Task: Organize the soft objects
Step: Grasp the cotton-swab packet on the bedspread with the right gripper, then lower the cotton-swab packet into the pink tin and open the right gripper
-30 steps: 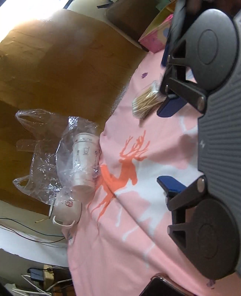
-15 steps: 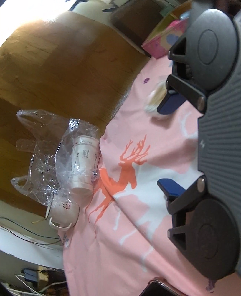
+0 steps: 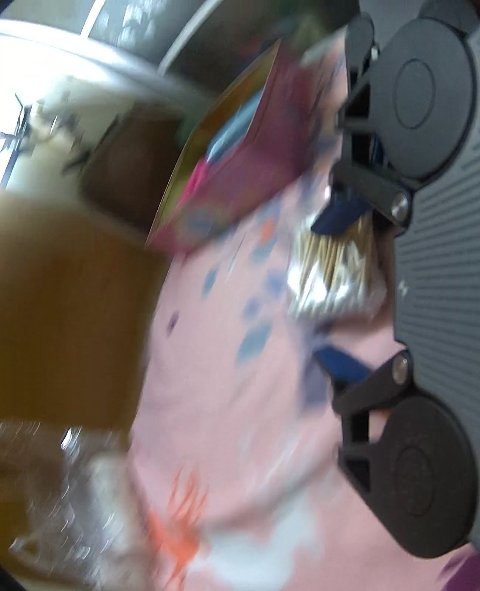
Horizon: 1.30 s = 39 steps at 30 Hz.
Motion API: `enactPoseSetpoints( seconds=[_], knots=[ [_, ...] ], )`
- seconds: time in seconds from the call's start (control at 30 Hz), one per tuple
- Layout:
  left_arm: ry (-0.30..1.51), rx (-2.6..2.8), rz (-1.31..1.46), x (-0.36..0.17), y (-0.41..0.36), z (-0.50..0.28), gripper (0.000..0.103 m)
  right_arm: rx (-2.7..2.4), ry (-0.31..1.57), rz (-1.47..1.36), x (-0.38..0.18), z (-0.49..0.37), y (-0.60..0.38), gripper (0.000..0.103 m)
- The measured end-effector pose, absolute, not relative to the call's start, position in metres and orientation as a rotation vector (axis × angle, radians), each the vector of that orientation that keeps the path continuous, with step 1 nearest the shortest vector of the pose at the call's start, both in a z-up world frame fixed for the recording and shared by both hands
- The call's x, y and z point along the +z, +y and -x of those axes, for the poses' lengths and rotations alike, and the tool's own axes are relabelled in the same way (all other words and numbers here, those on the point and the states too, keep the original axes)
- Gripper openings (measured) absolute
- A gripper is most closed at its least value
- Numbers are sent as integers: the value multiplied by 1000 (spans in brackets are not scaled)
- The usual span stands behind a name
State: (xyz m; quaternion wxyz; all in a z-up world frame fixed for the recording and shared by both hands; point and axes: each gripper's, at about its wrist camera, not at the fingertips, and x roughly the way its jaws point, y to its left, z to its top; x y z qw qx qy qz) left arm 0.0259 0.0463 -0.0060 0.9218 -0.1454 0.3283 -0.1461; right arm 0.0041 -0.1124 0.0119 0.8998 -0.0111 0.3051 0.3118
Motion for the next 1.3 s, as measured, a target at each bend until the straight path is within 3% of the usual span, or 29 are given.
enactPoseSetpoints(
  seconds=[0.23, 0.43, 0.57, 0.83, 0.9, 0.97, 1.07, 1.3],
  knots=[
    [625, -429, 212, 25, -19, -10, 53, 512, 489, -8, 15, 46, -160, 11],
    [557, -515, 137, 85, -84, -53, 55, 397, 368, -48, 58, 20, -214, 11],
    [632, -537, 85, 98, -126, -124, 55, 347, 458, -106, 72, -49, -255, 11],
    [783, -480, 105, 72, -178, -239, 55, 271, 690, -229, 59, -169, -306, 11],
    [793, -444, 80, 63, -187, -257, 69, 252, 725, -251, 55, -193, -310, 15],
    [797, -379, 59, 58, -190, -271, 75, 220, 751, -250, 50, -213, -310, 17],
    [782, -338, 87, 61, -183, -275, 75, 161, 727, -251, 48, -207, -314, 34],
    [681, -323, 85, 89, -158, -232, 75, 151, 649, -252, 58, -161, -319, 34]
  ],
)
